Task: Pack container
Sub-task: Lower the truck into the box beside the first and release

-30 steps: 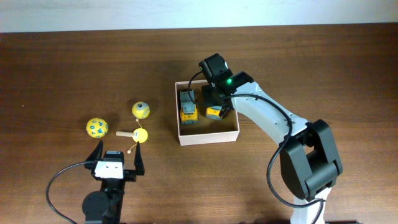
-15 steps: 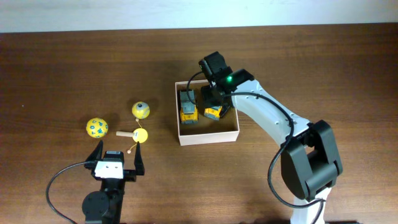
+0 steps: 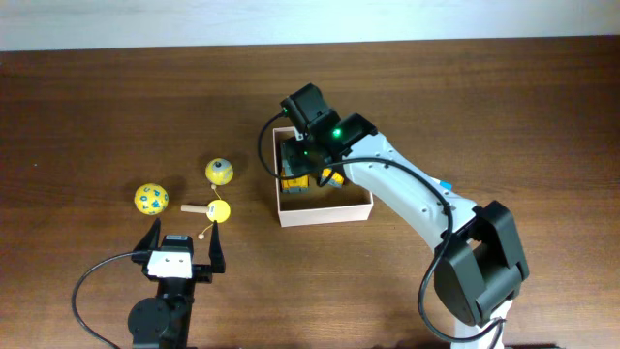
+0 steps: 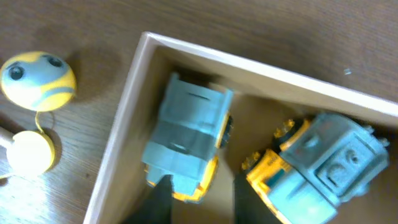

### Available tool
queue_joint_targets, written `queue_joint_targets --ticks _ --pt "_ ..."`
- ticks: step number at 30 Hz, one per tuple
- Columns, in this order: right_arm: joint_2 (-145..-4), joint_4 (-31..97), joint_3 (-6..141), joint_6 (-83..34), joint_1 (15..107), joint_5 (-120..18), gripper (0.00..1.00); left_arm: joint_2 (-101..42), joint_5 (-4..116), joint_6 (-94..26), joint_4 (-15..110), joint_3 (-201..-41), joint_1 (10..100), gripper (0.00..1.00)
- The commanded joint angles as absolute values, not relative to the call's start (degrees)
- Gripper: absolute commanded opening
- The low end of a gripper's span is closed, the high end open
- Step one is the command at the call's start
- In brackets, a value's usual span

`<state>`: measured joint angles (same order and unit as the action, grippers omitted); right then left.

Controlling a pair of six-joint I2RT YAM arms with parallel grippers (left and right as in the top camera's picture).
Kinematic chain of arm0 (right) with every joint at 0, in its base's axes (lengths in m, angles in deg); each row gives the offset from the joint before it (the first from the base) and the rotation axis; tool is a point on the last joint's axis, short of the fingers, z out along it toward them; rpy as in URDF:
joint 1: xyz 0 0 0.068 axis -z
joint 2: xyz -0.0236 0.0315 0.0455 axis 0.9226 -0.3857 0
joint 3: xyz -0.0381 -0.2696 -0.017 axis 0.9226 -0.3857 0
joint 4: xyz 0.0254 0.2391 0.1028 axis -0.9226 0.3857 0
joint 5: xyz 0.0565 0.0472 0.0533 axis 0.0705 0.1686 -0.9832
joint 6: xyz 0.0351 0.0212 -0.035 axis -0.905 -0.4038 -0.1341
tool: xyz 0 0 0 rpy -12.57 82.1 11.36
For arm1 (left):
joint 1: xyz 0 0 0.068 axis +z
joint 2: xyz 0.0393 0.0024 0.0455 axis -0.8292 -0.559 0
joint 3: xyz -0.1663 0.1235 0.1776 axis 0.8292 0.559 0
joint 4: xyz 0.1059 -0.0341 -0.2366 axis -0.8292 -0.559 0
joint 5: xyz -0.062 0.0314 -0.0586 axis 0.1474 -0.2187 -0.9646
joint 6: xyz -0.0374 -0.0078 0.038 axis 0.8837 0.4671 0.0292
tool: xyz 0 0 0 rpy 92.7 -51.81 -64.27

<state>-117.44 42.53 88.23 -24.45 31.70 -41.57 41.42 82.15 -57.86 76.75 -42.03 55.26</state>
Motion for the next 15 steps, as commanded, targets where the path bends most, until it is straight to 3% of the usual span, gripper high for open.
queue_joint_targets --ticks 1,11,15 --pt "-119.3 41.5 89.2 -24.9 31.7 -39.8 0.21 42.0 82.3 -58.1 76.6 -41.7 55.0 0.99" --pt "-120.5 39.5 89.2 -27.6 32.3 -35.5 0.04 42.0 82.3 -58.1 76.6 -41.7 55.0 0.99" --pt "-121.1 39.5 89.2 -29.2 32.5 -33.7 0.04 42.0 82.3 -58.1 76.6 -41.7 55.0 0.99"
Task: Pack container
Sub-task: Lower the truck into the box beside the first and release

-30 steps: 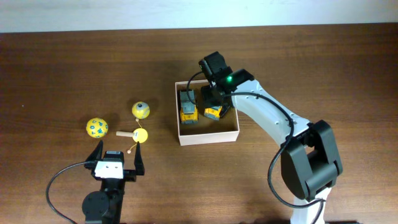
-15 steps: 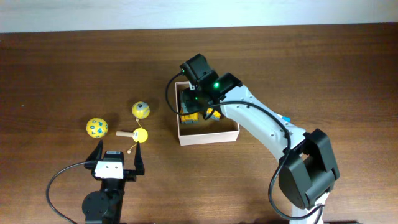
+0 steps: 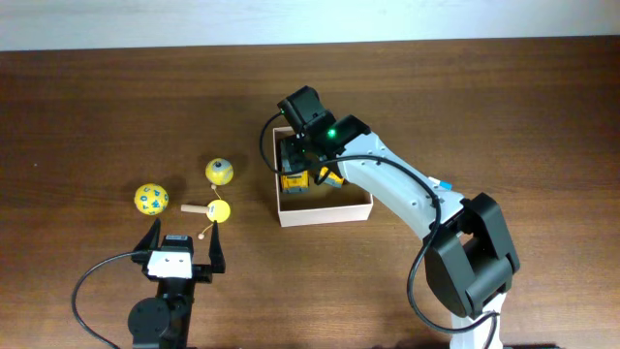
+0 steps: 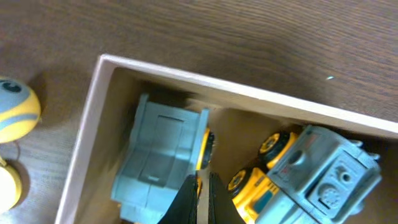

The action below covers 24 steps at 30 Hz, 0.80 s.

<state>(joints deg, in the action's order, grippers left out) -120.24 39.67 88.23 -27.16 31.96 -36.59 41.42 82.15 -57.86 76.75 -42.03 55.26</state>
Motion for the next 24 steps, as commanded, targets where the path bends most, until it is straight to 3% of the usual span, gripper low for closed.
queue_joint_targets --ticks 1,24 --pt "-121.2 39.5 89.2 -29.5 32.5 -33.1 0.04 42.0 82.3 -58.1 76.6 -41.7 55.0 0.99" --pt "-126.8 39.0 88.4 -33.3 32.6 -31.3 0.04 42.0 82.3 -58.1 76.6 -41.7 55.0 0.99"
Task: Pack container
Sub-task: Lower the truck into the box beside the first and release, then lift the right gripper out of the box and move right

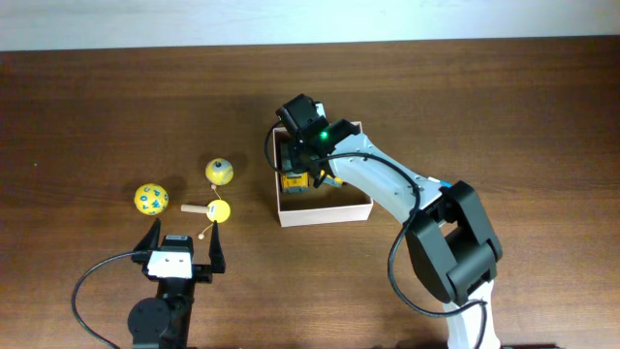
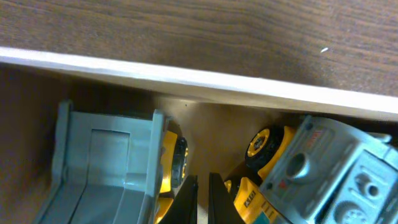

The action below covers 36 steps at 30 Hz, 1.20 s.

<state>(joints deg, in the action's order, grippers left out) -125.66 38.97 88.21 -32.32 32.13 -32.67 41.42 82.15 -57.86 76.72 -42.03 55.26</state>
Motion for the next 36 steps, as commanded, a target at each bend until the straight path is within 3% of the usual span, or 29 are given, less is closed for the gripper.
queue_joint_targets --ticks 1,36 --pt "-126.8 39.2 88.4 -33.5 32.6 -31.3 0.04 42.0 82.3 -58.1 76.6 -41.7 55.0 0.99" --pt "-126.9 46.3 88.4 -30.4 37.7 -27.5 0.04 42.0 82.3 -58.1 76.6 -41.7 55.0 0.99"
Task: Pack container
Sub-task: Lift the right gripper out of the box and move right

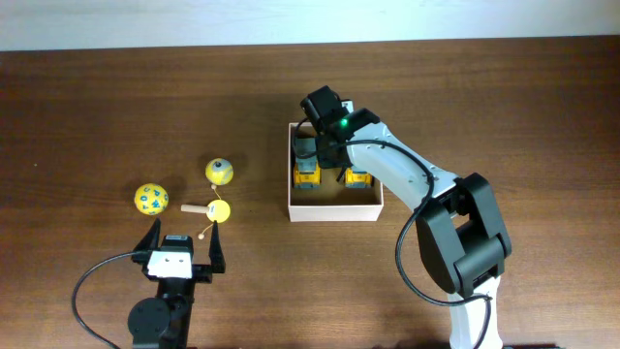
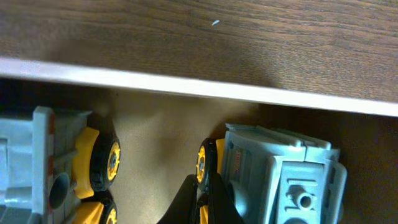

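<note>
The cream cardboard box point(image 1: 334, 215) sits at mid table, and its far wall point(image 2: 155, 84) crosses the right wrist view. Two grey and yellow toy trucks lie side by side in it, the left truck point(image 1: 306, 171) point(image 2: 43, 155) and the right truck point(image 1: 357, 177) point(image 2: 280, 174). My right gripper point(image 1: 329, 155) point(image 2: 202, 186) is shut, down in the box between them, its tip against the right truck's wheel. My left gripper point(image 1: 182, 247) rests open at the near edge, holding nothing.
Left of the box lie a yellow ball with blue spots point(image 1: 150, 199), a yellow and blue ball point(image 1: 220, 172), and a small yellow ball on a string point(image 1: 220, 210) beside a wooden peg point(image 1: 197, 207). The left gripper sits just behind them.
The box now sits a little further right and squarer to the table. The trucks lie parallel with a wider gap. My right gripper is still shut, now beside the right truck's wheel.
My right gripper stood open over the left truck in the box. Half a second later it was shut beside that truck, then lower between both trucks. Now the box has shifted right and the trucks lie straight. The left arm never moved.
</note>
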### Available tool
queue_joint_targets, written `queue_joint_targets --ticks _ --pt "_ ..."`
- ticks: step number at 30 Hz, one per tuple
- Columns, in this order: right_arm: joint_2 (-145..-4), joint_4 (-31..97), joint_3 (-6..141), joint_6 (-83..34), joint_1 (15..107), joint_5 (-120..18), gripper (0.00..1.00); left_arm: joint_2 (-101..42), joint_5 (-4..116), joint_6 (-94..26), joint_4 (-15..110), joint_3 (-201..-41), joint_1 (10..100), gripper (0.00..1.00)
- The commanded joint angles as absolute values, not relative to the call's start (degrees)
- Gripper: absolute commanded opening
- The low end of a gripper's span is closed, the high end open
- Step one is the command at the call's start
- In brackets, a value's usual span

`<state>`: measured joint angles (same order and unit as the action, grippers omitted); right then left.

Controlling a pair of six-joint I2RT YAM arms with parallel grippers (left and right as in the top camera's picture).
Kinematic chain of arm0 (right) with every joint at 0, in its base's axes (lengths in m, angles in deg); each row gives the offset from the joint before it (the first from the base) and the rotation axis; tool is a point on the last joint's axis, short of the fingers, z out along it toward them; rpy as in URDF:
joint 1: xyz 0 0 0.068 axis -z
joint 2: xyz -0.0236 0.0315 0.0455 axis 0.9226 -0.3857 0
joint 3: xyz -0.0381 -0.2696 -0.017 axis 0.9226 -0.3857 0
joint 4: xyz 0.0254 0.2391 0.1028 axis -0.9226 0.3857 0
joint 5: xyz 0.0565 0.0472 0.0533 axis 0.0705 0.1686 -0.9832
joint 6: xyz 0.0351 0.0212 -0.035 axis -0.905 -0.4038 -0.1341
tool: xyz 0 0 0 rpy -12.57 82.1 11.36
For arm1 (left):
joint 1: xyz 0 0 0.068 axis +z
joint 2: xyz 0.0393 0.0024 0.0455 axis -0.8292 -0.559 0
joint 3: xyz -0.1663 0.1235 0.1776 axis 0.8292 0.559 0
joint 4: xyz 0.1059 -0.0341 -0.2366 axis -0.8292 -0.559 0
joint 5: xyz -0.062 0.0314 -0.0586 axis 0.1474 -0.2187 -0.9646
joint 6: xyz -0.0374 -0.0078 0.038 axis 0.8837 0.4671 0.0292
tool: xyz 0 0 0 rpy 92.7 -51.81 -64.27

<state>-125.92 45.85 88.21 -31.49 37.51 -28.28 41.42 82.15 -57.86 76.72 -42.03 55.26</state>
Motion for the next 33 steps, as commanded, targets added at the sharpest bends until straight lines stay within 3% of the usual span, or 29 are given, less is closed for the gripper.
queue_joint_targets --ticks 1,7,17,20,26,28,30,33 --pt "-126.8 46.5 88.4 -30.1 37.7 -27.5 0.04 42.0 82.3 -58.1 76.6 -41.7 55.0 0.99" --pt "-126.7 46.8 89.3 -27.5 37.7 -28.3 0.04 42.0 82.3 -58.1 76.6 -41.7 55.0 0.99" --pt "-123.0 57.4 99.8 -25.6 37.7 -31.0 0.23 42.0 82.3 -58.1 76.6 -41.7 55.0 0.99" --pt "-121.4 62.2 103.6 -25.2 37.8 -30.8 0.36 42.0 82.3 -58.1 76.6 -41.7 55.0 0.99" --pt "-117.7 70.6 106.6 -26.8 40.3 -30.1 0.50 42.0 82.3 -58.1 76.6 -41.7 55.0 0.99" --pt "-116.7 73.1 106.6 -27.4 41.8 -30.1 0.62 42.0 82.3 -58.1 76.6 -41.7 55.0 0.99" --pt "-116.1 76.3 106.6 -29.2 43.9 -29.4 0.83 42.0 82.3 -58.1 76.6 -41.7 55.0 0.99" --pt "-115.6 81.3 106.6 -34.7 47.0 -26.5 0.88 42.0 82.3 -58.1 76.6 -41.7 55.0 0.99"
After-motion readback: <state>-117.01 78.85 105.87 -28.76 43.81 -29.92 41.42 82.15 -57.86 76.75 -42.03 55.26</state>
